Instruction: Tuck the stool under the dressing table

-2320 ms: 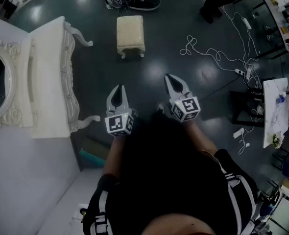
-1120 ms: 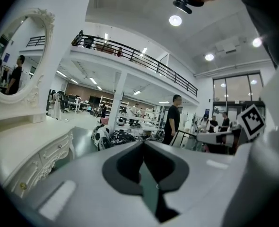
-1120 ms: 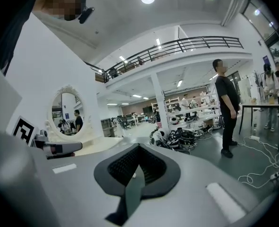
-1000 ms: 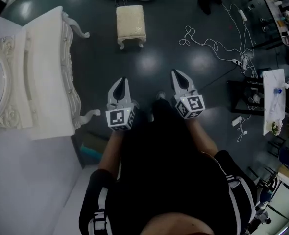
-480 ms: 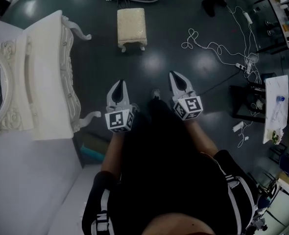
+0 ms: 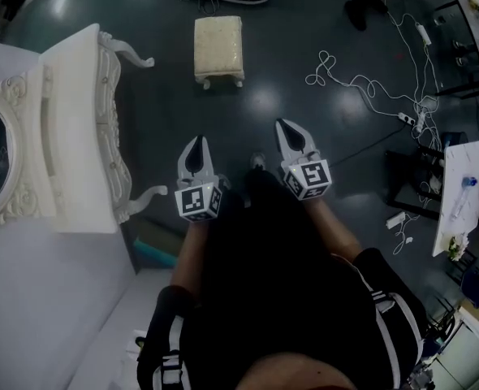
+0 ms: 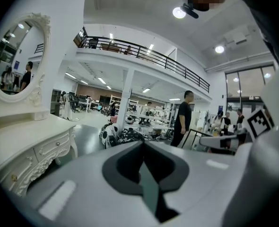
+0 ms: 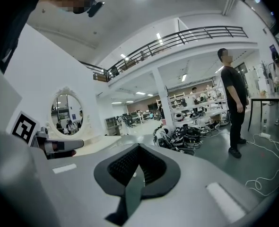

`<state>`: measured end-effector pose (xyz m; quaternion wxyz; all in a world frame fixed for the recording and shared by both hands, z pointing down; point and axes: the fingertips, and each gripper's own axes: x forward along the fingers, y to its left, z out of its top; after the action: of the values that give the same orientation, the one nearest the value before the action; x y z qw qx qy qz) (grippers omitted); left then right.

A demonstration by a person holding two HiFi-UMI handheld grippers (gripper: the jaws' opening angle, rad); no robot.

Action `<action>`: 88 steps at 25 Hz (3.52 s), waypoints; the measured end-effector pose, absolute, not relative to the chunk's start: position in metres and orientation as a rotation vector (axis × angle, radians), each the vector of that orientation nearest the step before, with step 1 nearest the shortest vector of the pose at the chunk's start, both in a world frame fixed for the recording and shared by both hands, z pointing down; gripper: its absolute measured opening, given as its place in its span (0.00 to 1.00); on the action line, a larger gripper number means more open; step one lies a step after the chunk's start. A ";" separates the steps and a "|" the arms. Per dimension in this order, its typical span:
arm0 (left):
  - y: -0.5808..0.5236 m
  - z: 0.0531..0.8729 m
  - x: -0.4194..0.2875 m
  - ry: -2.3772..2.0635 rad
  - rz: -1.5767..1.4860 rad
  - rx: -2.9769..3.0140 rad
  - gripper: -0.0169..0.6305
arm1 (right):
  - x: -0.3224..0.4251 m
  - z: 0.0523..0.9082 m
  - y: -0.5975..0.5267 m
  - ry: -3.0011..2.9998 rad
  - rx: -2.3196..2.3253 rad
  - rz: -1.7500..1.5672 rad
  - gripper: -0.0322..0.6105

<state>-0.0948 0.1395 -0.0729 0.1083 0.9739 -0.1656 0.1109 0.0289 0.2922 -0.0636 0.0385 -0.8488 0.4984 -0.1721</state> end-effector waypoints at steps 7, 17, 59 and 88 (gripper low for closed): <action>0.135 -0.060 -0.065 -0.568 0.333 2.845 0.04 | 0.061 -0.055 0.288 1.587 -2.558 -0.543 0.05; 0.117 -0.054 -0.036 -0.557 0.377 2.879 0.04 | 0.093 -0.038 0.265 1.598 -2.546 -0.567 0.05; -0.023 0.261 0.043 -0.477 0.404 2.860 0.04 | 0.178 0.270 0.137 1.429 -2.623 -0.606 0.05; -0.036 0.514 0.037 -0.483 0.282 2.873 0.04 | 0.186 0.523 0.123 1.533 -2.619 -0.444 0.05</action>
<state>0.0372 -0.0364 0.5137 0.1070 0.9759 -0.1640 0.0959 0.1861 0.1231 0.5227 0.0370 -0.8533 0.4995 -0.1447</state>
